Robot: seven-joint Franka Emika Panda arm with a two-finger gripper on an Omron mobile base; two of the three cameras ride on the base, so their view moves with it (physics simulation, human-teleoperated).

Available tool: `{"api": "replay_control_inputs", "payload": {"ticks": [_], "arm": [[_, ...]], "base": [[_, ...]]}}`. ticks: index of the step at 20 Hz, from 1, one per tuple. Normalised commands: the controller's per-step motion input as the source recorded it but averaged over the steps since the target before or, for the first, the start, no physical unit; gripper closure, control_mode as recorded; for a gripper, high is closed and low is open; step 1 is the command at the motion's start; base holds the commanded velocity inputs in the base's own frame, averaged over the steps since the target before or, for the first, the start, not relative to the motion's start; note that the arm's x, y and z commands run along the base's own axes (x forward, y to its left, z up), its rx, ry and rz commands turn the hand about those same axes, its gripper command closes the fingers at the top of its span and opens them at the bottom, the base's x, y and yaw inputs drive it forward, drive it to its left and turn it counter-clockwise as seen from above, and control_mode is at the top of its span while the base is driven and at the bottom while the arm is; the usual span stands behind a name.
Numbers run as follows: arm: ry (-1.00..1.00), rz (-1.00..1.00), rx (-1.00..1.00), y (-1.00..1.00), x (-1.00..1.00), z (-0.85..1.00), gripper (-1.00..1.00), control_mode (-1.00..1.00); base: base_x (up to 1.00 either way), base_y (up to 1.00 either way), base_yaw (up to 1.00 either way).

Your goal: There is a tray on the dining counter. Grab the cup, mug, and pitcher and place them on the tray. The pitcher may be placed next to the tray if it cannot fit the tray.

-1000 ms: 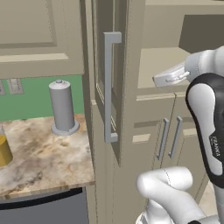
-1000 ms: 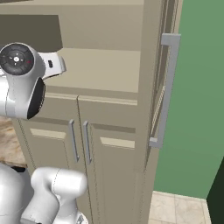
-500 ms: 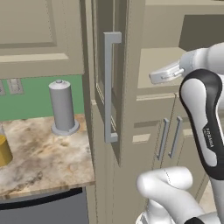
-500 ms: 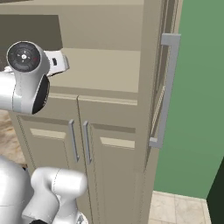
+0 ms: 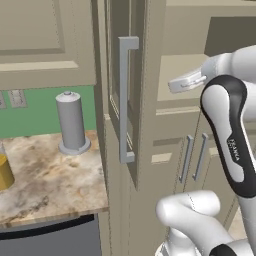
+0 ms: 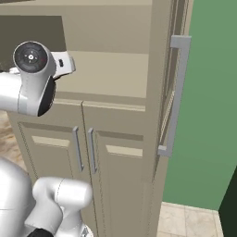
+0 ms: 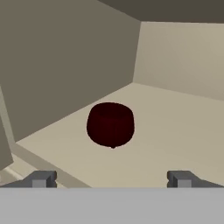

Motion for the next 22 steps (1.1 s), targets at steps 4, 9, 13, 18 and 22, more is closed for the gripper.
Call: {"api": "replay_control_inputs", "payload": {"ticks": [4,9,13,18,22], "arm": [[0.00,0.00,0.00,0.00,0.19,0.00,-1.00,-1.00],[0.00,0.00,0.00,0.00,0.24,-0.01,-1.00,-1.00],[0.00,0.00,0.00,0.01,0.23,0.00,-1.00,-1.00],[0.00,0.00,0.00,0.07,0.19,-0.01,-1.00,-1.00],[0.00,0.00,0.00,0.14,0.12,-0.06,-1.00,-1.00]], "base": [[0.00,0.00,0.00],[0.00,0.00,0.00],[0.00,0.00,0.00],[0.00,0.00,0.00],[0.00,0.00,0.00]]}}
